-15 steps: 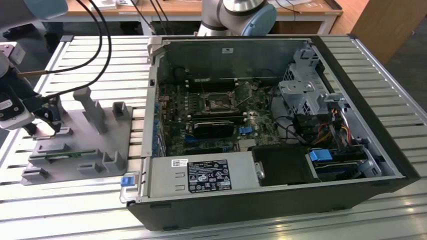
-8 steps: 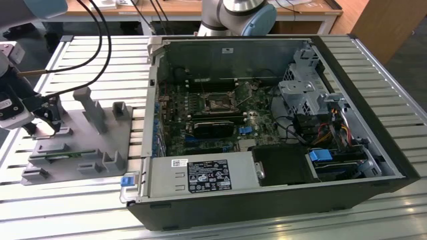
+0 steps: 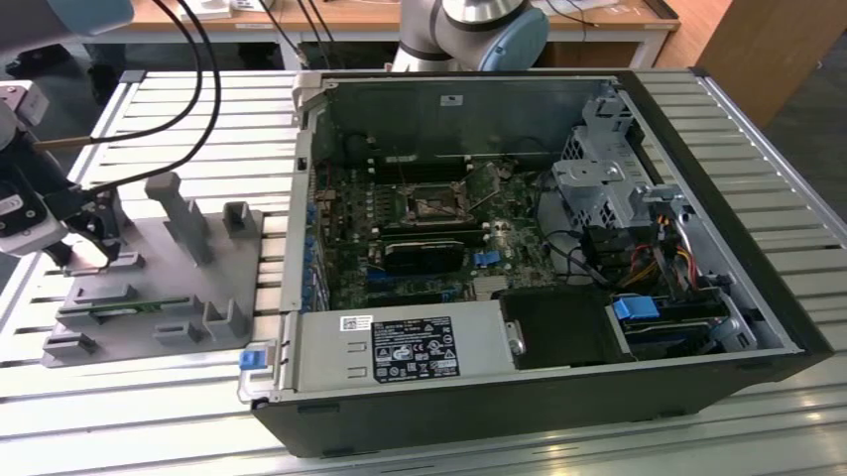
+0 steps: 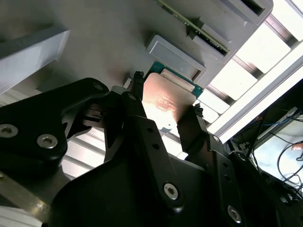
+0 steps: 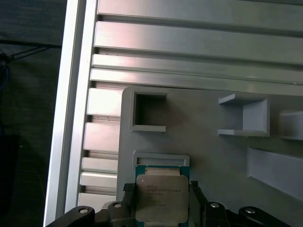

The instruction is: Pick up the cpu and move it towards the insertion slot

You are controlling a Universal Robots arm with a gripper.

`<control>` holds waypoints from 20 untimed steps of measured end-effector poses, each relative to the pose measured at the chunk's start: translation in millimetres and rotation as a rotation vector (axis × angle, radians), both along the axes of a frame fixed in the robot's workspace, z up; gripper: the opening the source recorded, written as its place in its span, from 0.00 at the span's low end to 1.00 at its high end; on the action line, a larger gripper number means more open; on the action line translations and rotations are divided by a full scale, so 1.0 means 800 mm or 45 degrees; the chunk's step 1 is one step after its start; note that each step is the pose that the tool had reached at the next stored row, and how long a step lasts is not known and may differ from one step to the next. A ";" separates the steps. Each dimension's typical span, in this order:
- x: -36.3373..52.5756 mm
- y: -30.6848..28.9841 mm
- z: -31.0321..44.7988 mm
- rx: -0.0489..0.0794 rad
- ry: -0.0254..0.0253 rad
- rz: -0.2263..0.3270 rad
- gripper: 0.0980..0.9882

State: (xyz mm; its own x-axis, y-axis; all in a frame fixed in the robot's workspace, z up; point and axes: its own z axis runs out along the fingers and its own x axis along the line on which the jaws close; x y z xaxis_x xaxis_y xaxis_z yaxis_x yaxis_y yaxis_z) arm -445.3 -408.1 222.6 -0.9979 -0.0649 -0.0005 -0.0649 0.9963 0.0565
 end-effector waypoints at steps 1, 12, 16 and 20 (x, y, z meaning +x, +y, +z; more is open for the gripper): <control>0.000 0.0002 0.0004 0.000 -0.0002 0.000 0.49; 0.000 0.0016 0.0079 0.000 -0.0002 0.000 0.49; 0.000 0.0018 0.0103 0.000 -0.0004 0.000 0.49; 0.000 0.0020 0.0132 0.000 -0.0001 0.000 0.49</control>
